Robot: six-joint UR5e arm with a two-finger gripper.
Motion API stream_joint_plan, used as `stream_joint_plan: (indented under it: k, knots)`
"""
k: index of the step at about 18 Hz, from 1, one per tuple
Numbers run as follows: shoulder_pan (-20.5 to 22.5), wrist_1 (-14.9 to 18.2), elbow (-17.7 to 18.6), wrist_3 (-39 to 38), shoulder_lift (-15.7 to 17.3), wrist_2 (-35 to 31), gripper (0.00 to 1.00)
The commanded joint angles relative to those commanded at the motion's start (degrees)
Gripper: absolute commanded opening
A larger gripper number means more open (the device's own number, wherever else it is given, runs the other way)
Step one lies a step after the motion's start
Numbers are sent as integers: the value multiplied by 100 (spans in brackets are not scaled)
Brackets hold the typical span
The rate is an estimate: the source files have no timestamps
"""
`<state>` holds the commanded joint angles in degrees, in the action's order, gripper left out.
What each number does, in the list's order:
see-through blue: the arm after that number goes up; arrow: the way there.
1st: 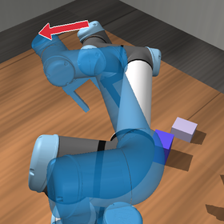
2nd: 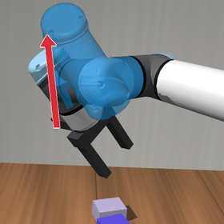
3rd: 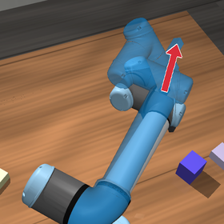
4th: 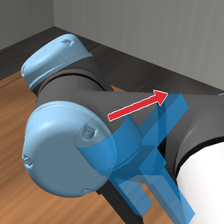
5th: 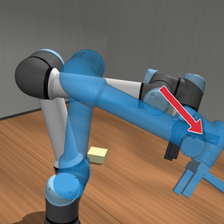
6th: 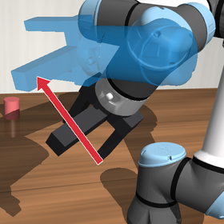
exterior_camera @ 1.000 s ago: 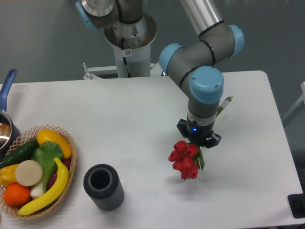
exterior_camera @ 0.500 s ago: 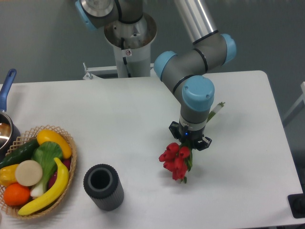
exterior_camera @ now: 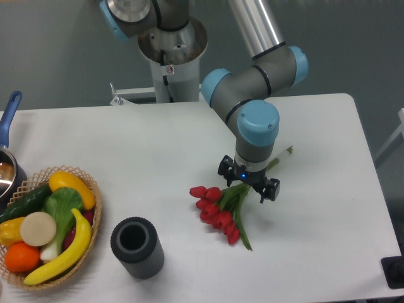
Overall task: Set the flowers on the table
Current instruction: 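Lay the red tulips flat on the table and open the gripper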
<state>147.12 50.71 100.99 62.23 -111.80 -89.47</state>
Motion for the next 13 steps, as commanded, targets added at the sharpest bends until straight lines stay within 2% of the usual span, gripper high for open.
stream_joint_plan:
  k: [6, 13]
  knots:
    - [106, -18, 9, 184, 334, -18, 100]
    - [404, 26, 176, 1107, 580, 35, 100]
